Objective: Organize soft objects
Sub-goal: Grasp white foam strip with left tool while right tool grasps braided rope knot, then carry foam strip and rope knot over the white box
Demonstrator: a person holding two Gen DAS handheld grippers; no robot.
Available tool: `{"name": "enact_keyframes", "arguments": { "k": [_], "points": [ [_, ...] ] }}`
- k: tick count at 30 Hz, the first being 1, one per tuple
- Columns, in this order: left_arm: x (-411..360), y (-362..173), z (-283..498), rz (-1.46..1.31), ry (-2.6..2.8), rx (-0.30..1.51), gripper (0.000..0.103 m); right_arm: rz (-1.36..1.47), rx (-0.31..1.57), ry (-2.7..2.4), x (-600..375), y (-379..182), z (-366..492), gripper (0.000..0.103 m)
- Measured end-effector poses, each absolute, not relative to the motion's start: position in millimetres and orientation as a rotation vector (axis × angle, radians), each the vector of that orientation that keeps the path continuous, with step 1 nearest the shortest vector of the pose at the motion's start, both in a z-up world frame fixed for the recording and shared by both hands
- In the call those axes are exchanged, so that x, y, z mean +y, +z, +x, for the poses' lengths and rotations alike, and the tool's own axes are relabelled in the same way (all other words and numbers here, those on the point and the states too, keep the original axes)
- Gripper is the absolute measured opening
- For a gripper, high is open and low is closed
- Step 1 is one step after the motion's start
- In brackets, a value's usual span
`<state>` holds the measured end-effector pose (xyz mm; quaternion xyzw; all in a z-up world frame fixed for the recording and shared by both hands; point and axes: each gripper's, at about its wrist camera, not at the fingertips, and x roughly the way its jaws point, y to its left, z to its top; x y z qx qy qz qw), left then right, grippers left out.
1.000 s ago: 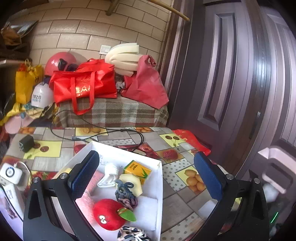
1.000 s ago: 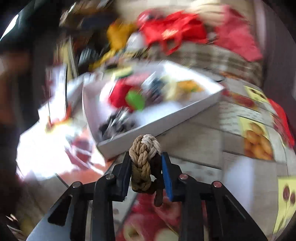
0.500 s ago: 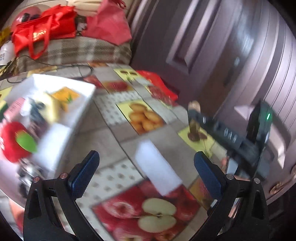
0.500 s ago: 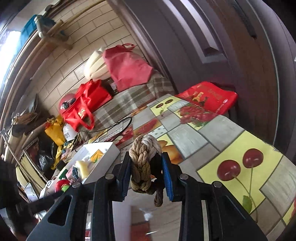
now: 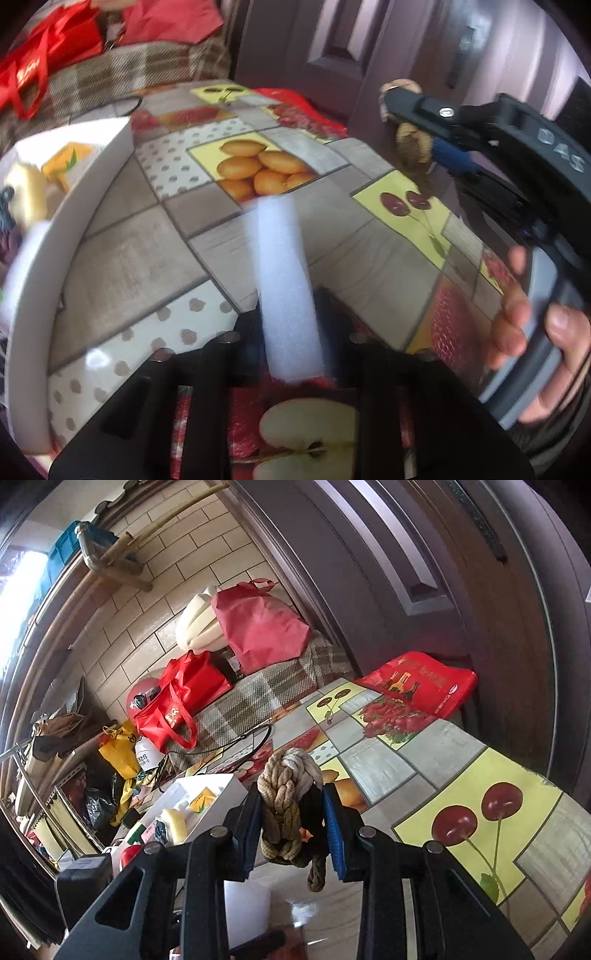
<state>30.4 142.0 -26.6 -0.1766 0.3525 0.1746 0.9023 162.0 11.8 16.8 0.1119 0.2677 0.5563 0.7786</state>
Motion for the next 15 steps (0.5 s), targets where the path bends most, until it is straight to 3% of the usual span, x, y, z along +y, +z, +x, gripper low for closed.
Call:
{"name": "enact_keyframes", "arguments": {
  "k": [6,15],
  "points": [
    [139,3,13,-0.282,0.396,0.605,0.021,0.256,0.519,1.184,4,25,155,0.031],
    [140,96,-37,-0.139,0.510,0.317,0.021,0.300,0.343,1.252,-19,68,112,0.031]
  ]
}}
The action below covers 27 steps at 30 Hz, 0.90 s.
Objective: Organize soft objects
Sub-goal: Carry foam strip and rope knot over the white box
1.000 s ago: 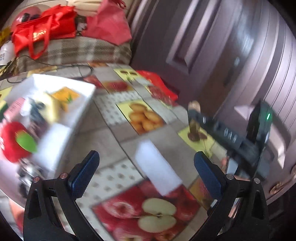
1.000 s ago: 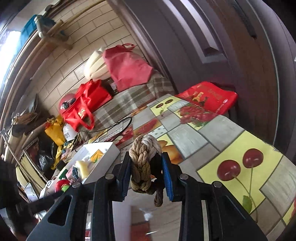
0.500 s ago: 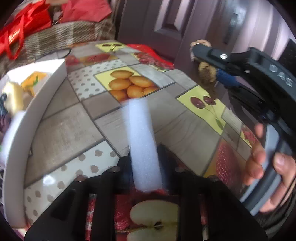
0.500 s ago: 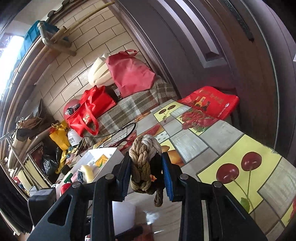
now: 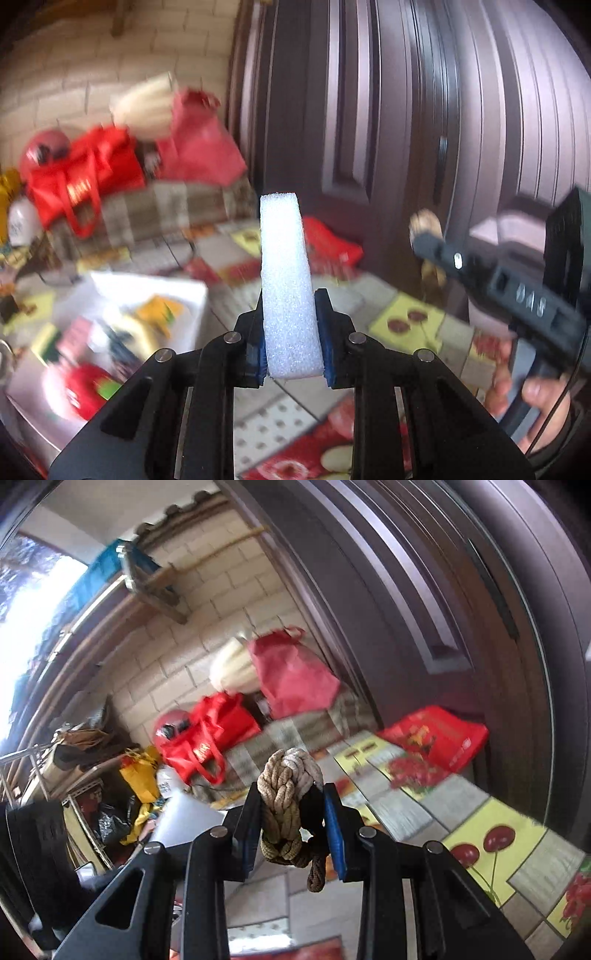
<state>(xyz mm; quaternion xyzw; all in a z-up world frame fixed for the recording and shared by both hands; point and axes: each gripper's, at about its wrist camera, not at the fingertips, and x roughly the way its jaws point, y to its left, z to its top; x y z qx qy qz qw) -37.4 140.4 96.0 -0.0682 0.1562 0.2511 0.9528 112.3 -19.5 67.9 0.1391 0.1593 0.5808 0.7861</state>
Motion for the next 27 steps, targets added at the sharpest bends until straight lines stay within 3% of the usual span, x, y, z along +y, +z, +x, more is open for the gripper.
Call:
{"name": "enact_keyframes", "arguments": {
  "k": [11,27],
  "points": [
    [172,127,-87,-0.151,0.593,0.207,0.021,0.251,0.300,1.287,-10,85,85,0.033],
    [189,131,-107,-0.190,0.635,0.170,0.021,0.210,0.261,1.316,-1,101,66,0.033]
  ]
}}
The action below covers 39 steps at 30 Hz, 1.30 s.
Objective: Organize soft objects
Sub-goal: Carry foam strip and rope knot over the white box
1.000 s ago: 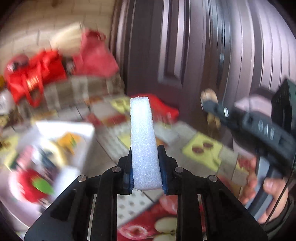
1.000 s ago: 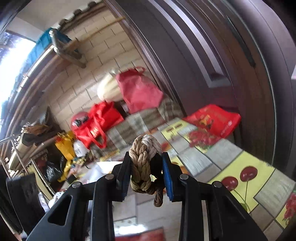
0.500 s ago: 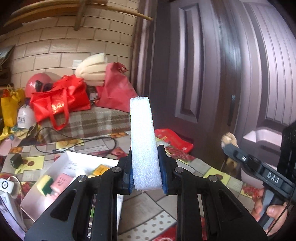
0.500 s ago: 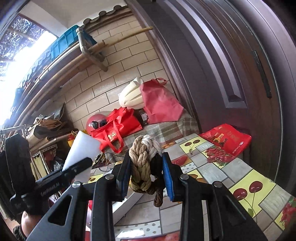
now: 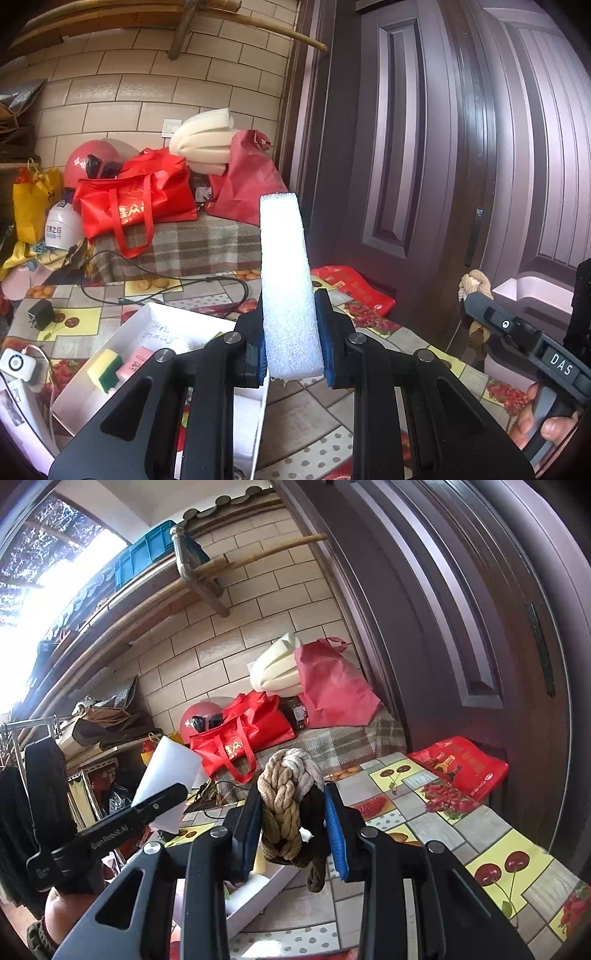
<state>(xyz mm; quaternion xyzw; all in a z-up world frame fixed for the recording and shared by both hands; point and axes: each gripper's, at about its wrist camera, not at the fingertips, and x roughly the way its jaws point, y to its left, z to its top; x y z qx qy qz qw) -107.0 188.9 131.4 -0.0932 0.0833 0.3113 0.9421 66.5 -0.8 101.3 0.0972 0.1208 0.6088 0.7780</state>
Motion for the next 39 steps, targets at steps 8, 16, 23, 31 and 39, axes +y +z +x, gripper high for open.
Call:
{"name": "enact_keyframes", "arguments": {
  "k": [8,16,23,31,39],
  "points": [
    [198,134,-117,-0.212,0.660,0.152,0.021,0.206,0.251,1.345,9,109,62,0.033],
    [203,135,-121,-0.223,0.674,0.150,0.021,0.197,0.247,1.376,21,116,57,0.033],
    [219,133,-132,-0.247,0.718,0.147,0.021,0.189,0.246,1.395,33,124,51,0.033],
    [253,129,-159,-0.299,0.816,0.140,0.021,0.170,0.265,1.433,57,130,43,0.033],
    [291,107,-174,-0.336,0.915,0.200,0.021,0.118,0.313,1.462,90,128,33,0.033]
  ]
}}
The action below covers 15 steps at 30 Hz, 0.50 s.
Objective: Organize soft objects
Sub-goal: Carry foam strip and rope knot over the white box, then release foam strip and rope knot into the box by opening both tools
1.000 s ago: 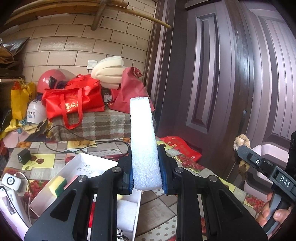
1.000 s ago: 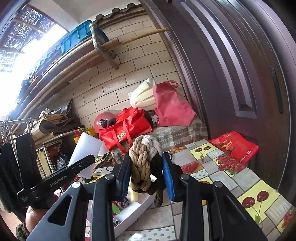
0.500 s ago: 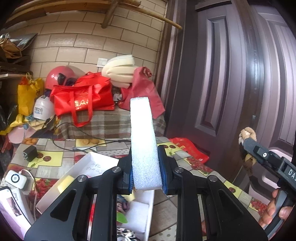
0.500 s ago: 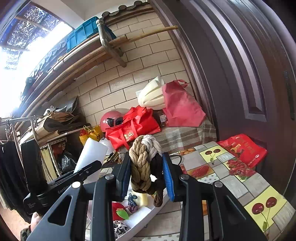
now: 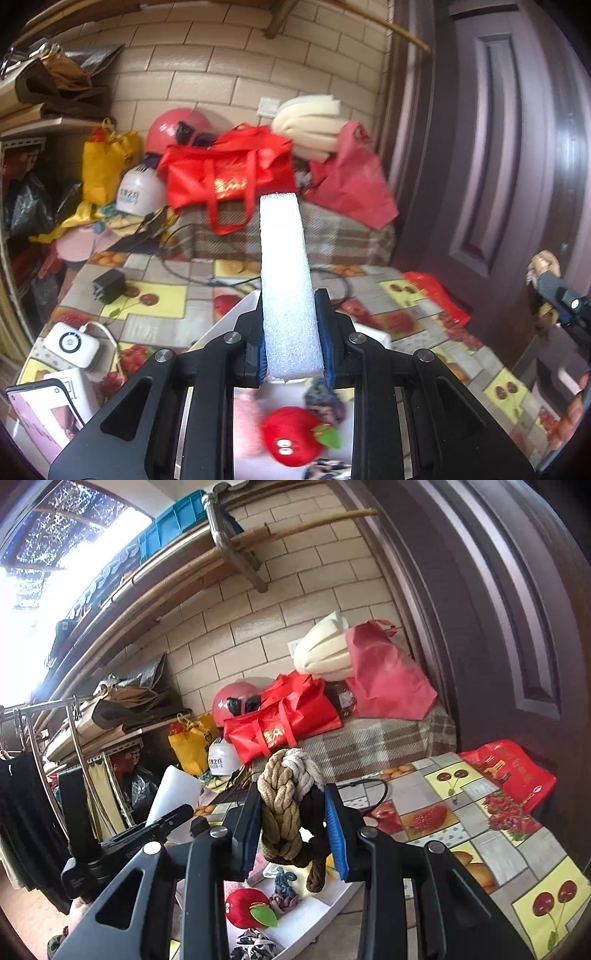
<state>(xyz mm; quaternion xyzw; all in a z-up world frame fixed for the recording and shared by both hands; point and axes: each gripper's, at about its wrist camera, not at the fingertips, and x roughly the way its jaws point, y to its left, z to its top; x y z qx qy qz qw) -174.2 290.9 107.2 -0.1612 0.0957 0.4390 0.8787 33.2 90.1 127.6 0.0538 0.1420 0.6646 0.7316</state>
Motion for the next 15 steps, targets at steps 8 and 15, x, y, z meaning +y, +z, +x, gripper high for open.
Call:
{"name": "enact_keyframes", "arguments": {
  "k": [8,15],
  "points": [
    [319,75,-169,-0.388,0.942,0.287,0.021,0.057,0.422,1.505,142,115,23,0.032],
    [332,48,-152,-0.412,0.931,0.377,0.021,-0.010,0.629,1.511,195,68,19,0.032]
  ]
}}
